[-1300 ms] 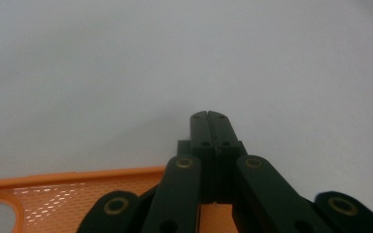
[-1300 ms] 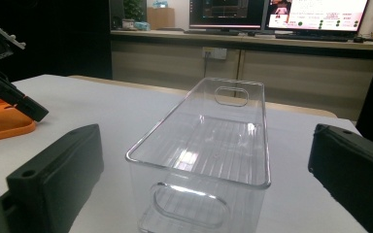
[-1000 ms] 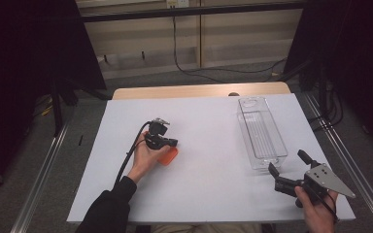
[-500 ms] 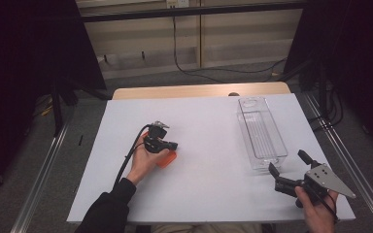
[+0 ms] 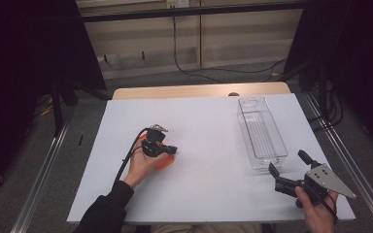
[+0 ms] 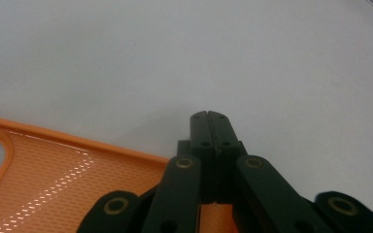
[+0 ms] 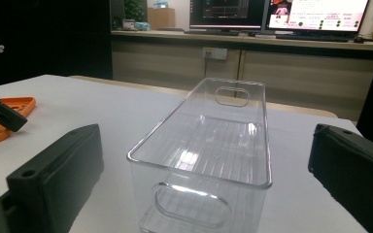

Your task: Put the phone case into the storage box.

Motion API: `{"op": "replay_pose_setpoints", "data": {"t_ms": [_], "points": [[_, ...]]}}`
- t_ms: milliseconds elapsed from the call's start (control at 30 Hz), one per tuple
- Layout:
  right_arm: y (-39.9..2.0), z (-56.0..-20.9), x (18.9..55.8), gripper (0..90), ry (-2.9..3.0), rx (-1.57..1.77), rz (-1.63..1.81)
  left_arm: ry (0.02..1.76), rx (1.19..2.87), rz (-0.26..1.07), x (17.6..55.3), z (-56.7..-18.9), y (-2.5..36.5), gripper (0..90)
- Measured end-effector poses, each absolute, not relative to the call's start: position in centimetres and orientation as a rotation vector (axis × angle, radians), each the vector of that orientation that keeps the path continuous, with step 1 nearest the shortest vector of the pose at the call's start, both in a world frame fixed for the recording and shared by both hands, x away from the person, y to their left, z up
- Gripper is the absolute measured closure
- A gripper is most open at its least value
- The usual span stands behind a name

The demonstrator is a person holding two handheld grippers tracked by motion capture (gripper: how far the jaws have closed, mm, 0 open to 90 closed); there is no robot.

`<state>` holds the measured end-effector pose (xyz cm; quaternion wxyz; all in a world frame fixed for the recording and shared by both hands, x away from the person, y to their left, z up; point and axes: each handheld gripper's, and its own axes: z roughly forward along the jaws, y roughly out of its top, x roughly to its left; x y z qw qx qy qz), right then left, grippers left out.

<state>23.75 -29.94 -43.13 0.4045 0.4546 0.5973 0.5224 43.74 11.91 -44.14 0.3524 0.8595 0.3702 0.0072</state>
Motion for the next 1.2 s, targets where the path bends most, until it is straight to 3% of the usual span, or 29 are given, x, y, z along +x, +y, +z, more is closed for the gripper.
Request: {"op": "replay_pose_setpoints", "data": {"t_ms": [1200], "points": [[-29.9,-43.1,23.8,0.0,1.508,1.145,1.327,0.935,2.242,-0.047,41.3,-43.9,14.7,90.0]]}}
